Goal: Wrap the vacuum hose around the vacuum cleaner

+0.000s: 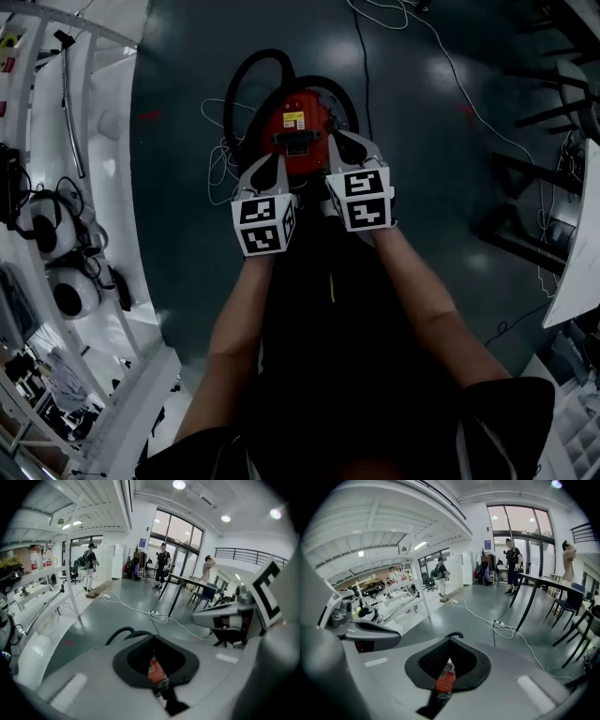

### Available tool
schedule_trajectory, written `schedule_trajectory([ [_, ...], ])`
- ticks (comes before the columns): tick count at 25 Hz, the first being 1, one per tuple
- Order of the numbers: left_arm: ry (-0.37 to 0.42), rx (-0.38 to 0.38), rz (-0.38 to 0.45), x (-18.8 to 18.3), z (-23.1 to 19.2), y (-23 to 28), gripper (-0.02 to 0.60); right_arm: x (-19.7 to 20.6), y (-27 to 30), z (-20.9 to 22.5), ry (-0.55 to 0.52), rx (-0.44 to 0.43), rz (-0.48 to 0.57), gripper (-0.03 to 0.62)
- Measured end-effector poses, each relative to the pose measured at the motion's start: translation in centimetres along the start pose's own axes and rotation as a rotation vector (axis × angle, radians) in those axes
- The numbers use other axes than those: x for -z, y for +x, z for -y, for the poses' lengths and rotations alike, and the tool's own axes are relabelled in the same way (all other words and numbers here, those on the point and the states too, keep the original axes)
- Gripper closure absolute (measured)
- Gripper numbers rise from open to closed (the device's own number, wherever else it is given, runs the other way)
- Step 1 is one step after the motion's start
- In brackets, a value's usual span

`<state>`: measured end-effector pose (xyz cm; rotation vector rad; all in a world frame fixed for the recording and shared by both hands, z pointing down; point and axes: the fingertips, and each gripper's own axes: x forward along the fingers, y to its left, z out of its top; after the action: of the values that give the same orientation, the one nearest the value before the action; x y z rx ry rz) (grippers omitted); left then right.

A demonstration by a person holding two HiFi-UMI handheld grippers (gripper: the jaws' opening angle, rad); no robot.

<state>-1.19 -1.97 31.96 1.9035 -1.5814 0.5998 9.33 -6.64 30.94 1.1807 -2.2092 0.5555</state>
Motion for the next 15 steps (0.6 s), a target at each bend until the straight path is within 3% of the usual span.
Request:
schedule_trajectory([
  [7, 0.005, -0.049, 0.072, -3.8, -0.5, -4.4, 0.572, -2.4, -3.9, -0.6, 0.009, -0.027, 0.042, 0.599],
  [15, -0.046, -0.106, 0.129, -5.5, -1.6, -7.7, 0.572, -4.6, -5.9, -2.3, -0.024, -0.075, 0.084, 0.599],
])
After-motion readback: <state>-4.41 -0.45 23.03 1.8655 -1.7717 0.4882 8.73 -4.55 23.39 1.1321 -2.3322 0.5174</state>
